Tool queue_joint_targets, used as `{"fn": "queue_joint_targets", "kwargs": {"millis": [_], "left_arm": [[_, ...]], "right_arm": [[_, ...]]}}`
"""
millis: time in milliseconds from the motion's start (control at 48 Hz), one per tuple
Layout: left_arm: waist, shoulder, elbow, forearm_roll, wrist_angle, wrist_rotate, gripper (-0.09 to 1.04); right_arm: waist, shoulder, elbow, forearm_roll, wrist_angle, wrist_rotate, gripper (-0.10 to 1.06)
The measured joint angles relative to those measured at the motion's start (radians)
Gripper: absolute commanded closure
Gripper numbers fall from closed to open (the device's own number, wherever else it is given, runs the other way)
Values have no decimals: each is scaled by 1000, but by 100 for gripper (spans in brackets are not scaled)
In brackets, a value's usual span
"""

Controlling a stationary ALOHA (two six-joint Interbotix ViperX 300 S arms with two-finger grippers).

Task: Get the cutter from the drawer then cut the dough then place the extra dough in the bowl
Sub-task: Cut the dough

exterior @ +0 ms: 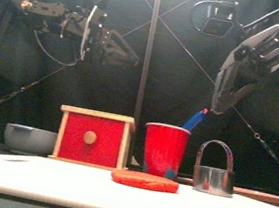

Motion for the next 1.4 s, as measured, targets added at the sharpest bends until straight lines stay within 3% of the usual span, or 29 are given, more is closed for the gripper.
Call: {"fn": "queue_joint_targets", "kwargs": {"millis": [167,688,938,1208,1396], "left_arm": [[-6,-2,25,-12,-12,-3,38],[-32,2,64,-44,-14,-3,38],[-34,18,74,-71,-14,-2,38],[-34,48,75,-101,-14,-2,38],[-34,51,75,-104,-14,-2,38]], "right_arm": [[6,9,0,-21,3,-5,27],[3,143,-15,-120,31,-20,26],[2,170,-32,-114,58,-21,30],[2,172,-51,-107,66,-23,48],[5,172,-57,-110,71,-23,49]]}}
